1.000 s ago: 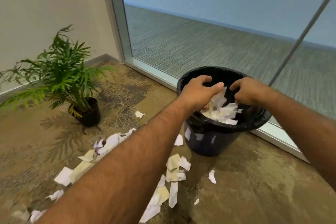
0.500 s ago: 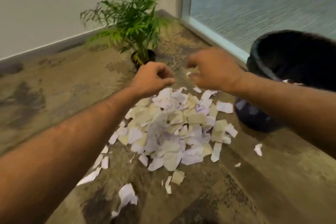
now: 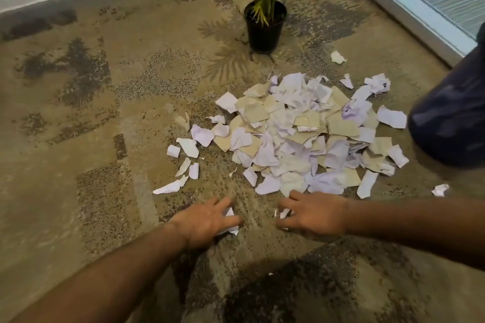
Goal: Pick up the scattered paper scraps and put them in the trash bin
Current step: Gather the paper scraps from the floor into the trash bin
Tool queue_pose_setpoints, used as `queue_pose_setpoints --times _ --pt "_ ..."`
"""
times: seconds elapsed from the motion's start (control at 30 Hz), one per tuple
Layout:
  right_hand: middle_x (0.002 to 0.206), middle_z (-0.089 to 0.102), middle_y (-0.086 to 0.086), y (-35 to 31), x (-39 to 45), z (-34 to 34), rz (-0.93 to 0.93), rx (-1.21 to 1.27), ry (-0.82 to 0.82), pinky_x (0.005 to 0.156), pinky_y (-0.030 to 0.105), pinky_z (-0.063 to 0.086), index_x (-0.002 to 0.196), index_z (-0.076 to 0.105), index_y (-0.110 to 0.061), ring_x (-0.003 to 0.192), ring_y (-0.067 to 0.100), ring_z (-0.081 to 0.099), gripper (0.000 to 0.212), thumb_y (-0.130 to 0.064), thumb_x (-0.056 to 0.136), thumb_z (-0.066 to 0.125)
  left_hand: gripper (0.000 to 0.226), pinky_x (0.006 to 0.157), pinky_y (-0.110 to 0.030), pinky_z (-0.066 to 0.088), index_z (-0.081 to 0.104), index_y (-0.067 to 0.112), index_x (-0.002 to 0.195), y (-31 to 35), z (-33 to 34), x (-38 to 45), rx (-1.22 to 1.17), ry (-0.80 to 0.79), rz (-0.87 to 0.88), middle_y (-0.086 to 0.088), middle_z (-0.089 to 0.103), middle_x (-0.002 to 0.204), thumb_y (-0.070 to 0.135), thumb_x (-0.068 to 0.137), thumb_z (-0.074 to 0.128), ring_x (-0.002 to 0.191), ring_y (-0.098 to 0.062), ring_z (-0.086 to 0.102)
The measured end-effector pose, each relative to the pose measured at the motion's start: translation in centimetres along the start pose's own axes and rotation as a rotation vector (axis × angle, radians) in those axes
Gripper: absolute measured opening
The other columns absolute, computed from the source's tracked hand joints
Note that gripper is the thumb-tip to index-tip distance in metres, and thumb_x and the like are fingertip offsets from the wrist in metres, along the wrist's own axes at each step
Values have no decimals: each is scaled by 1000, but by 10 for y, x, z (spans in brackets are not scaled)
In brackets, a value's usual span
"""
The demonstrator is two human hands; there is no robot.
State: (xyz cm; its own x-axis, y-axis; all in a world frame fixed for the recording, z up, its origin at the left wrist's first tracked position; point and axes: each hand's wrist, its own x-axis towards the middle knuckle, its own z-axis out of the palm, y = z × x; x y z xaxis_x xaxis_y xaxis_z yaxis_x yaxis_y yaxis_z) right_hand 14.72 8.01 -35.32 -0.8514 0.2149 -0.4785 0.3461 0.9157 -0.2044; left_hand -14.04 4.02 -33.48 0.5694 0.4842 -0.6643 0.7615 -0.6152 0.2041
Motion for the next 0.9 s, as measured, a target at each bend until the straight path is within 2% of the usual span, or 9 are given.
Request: queue_pose_setpoints --times 0.07,0.13,0.27,0.37,0.47,0.63,0.7,0.8,0.9 --pt "136 44 10 6 -5 7 10 82 72 75 40 53 132 52 -26 117 29 44 37 -29 95 54 59 105 -34 42 33 34 139 0 5 1 -64 101 -11 -6 23 154 13 92 63 134 -25 37" --pt "127 55 4 11 -8 14 28 152 149 77 40 54 119 63 -26 113 24 49 27 -31 93 56 36 91 -22 37 47 26 133 -3 7 2 -153 168 -15 -2 44 137 17 98 53 119 -19 49" --pt "109 68 -1 10 -12 26 102 320 298 79 36 53 94 71 -23 99 20 58 12 -26 85 64 18 90 -28 45 52 25 111 0 13 5 -257 229 -61 0 59 111 16 95 53 100 -16 54" --pt "92 67 -1 9 -12 31 160 407 349 76 35 50 84 63 -21 91 18 57 4 -25 82 64 20 82 -34 51 40 30 95 12 16 10 -435 276 -131 1 61 100 17 94 56 88 -16 57" --pt "79 60 0 6 -10 29 177 399 376 68 30 45 81 56 -17 80 18 54 8 -18 80 64 18 85 -30 55 51 30 102 23 12 14 -680 380 -152 7 65 104 13 97 54 95 -9 62" --pt "68 56 -2 3 -7 31 269 524 469 58 30 41 79 45 -24 62 16 49 18 -12 80 58 36 91 -31 53 64 20 83 21 0 17 -1023 517 -300 7 64 89 -12 90 47 87 -6 61" --pt "72 59 -3 0 -3 32 290 589 479 62 31 41 79 52 -22 67 16 51 13 -9 79 51 34 91 -32 48 60 20 76 14 2 13 -862 568 -282 6 62 84 -6 89 42 84 -6 58" --pt "72 61 -2 -5 3 32 326 615 555 64 32 44 73 61 -18 69 19 54 28 -16 71 33 7 75 -33 42 43 24 82 2 15 2 -501 518 -122 3 51 79 26 87 40 76 -13 47" --pt "72 58 0 -10 5 33 368 528 556 62 31 44 80 59 -19 67 17 51 27 -27 75 33 49 81 -29 45 30 31 103 -12 35 -8 -159 265 -5 2 51 98 76 86 38 87 -13 46"
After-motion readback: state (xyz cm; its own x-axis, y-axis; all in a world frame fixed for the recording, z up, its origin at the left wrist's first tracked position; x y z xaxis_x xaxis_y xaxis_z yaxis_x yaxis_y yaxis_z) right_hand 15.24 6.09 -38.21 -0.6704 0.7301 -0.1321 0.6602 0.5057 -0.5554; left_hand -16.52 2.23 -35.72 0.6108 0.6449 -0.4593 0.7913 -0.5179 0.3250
